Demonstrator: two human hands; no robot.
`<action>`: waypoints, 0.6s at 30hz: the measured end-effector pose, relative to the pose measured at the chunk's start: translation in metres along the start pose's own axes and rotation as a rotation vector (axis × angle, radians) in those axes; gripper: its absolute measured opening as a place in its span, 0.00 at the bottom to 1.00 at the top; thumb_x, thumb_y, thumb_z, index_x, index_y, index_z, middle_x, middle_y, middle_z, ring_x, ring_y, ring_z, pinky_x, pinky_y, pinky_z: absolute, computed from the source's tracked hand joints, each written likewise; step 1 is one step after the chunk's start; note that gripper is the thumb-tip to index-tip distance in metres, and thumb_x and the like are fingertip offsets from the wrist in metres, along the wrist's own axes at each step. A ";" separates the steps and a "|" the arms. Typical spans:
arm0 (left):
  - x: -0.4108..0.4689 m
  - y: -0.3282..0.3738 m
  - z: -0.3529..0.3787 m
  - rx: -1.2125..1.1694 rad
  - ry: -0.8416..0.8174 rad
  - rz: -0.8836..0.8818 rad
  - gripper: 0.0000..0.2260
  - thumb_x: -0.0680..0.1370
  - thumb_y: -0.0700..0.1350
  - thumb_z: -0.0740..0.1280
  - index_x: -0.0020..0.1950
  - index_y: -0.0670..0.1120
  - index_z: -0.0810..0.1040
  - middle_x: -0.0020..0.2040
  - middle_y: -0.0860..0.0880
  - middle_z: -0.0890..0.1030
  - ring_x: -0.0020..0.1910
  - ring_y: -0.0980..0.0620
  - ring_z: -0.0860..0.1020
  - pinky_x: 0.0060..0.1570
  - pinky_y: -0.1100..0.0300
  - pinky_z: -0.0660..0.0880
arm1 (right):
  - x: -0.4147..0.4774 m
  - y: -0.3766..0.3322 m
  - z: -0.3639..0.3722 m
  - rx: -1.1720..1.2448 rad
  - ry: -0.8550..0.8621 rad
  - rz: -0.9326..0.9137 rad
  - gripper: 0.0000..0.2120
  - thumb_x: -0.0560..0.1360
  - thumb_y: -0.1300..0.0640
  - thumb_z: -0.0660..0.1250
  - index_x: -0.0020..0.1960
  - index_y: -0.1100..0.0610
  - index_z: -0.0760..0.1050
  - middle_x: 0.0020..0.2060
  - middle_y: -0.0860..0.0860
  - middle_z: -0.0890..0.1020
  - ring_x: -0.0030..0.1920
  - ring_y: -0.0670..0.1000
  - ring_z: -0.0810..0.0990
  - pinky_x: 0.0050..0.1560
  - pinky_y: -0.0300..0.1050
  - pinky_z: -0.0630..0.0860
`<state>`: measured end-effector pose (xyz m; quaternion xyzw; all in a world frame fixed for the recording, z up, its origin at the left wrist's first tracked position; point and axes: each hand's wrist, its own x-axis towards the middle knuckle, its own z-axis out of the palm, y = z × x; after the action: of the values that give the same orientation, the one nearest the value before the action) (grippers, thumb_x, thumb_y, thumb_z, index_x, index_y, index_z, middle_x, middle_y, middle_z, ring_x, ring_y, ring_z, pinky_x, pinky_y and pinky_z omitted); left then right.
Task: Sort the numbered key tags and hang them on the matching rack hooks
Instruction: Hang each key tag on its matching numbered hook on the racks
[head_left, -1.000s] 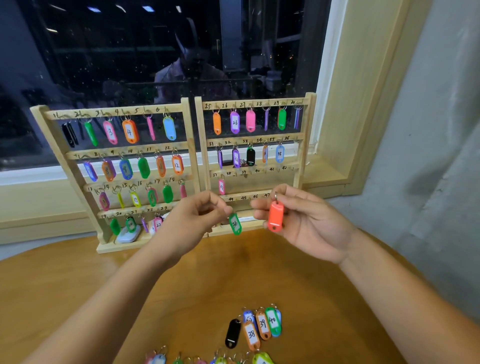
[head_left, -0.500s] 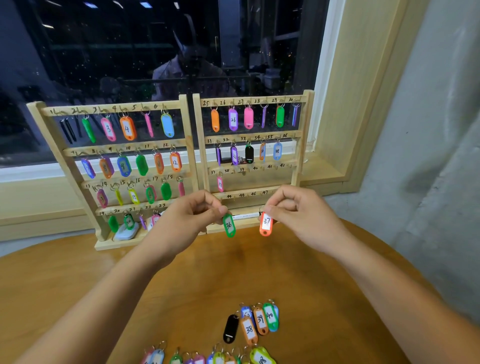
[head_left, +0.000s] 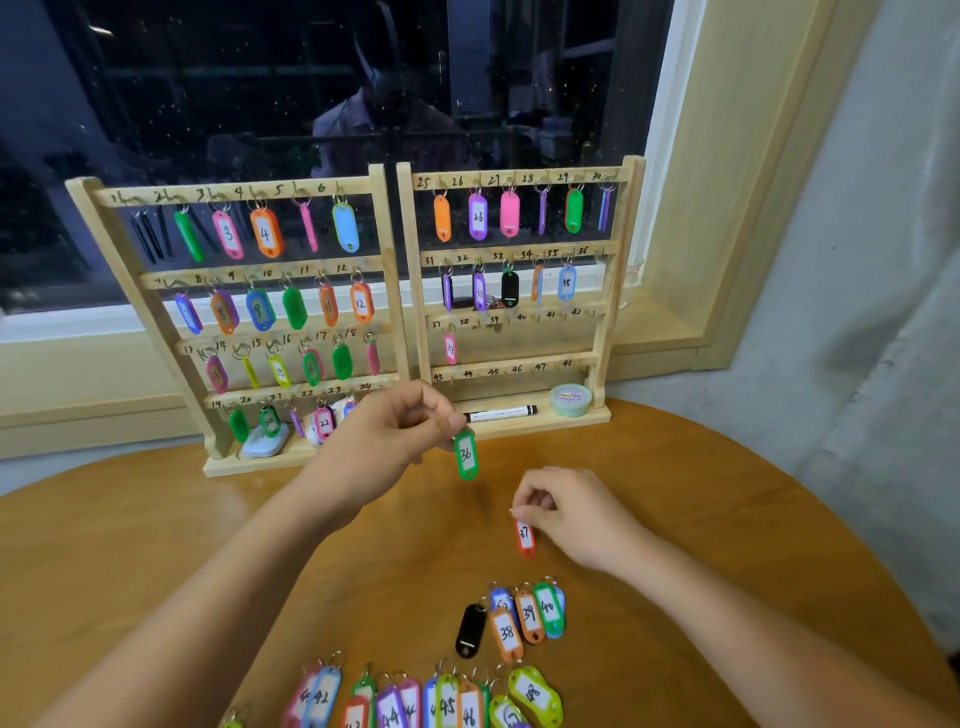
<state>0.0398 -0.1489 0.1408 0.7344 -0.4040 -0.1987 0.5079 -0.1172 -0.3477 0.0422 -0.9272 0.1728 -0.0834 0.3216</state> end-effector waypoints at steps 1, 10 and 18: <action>-0.001 -0.001 0.000 -0.003 -0.001 -0.001 0.07 0.84 0.47 0.71 0.54 0.42 0.82 0.48 0.48 0.89 0.51 0.50 0.86 0.48 0.52 0.74 | 0.000 0.003 0.003 -0.019 0.008 0.007 0.05 0.80 0.52 0.74 0.46 0.45 0.82 0.43 0.42 0.82 0.44 0.42 0.80 0.49 0.39 0.77; -0.004 -0.006 -0.002 -0.005 0.006 -0.001 0.08 0.83 0.49 0.72 0.53 0.44 0.83 0.48 0.48 0.88 0.52 0.45 0.85 0.48 0.50 0.74 | -0.020 -0.010 0.009 -0.152 -0.034 -0.120 0.04 0.81 0.45 0.71 0.55 0.40 0.80 0.51 0.36 0.74 0.57 0.39 0.71 0.65 0.43 0.69; -0.008 -0.013 -0.002 -0.013 0.002 0.001 0.07 0.83 0.50 0.72 0.53 0.47 0.83 0.47 0.47 0.88 0.48 0.48 0.84 0.48 0.50 0.74 | -0.034 -0.044 0.017 -0.236 -0.327 -0.299 0.13 0.77 0.43 0.75 0.61 0.42 0.82 0.55 0.36 0.72 0.59 0.42 0.65 0.71 0.49 0.62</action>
<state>0.0414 -0.1392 0.1288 0.7311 -0.4026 -0.2001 0.5132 -0.1329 -0.2930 0.0549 -0.9748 -0.0120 0.0418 0.2189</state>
